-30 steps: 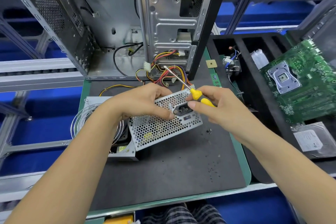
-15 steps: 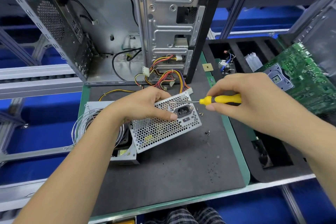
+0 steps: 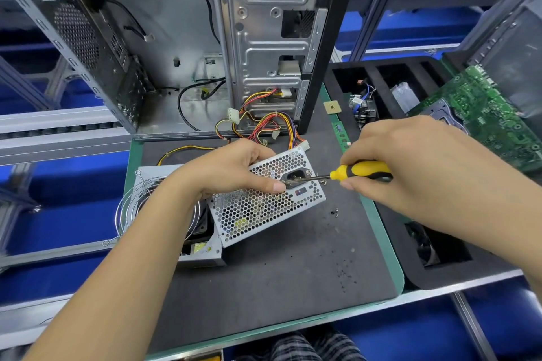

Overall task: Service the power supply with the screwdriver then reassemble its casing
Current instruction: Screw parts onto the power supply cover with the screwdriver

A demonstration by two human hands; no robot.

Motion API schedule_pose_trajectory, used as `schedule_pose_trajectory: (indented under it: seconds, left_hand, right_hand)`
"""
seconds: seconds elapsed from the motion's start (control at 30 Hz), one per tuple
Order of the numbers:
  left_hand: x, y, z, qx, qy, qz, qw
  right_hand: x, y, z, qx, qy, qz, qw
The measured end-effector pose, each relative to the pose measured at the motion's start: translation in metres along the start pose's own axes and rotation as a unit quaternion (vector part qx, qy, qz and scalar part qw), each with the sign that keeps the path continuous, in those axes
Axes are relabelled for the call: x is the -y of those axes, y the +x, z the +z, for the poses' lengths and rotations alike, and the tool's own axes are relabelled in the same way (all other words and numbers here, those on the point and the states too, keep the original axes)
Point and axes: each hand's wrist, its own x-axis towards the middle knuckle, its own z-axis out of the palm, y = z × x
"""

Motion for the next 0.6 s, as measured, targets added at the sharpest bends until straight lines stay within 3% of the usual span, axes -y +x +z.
schedule_pose_trajectory:
  seconds: [0.6]
  left_hand:
    - [-0.002,-0.002,0.000,-0.004,0.004,-0.012,1.000]
  right_hand:
    - [0.013,0.002,-0.008,0.031,-0.064,0.005,0.997]
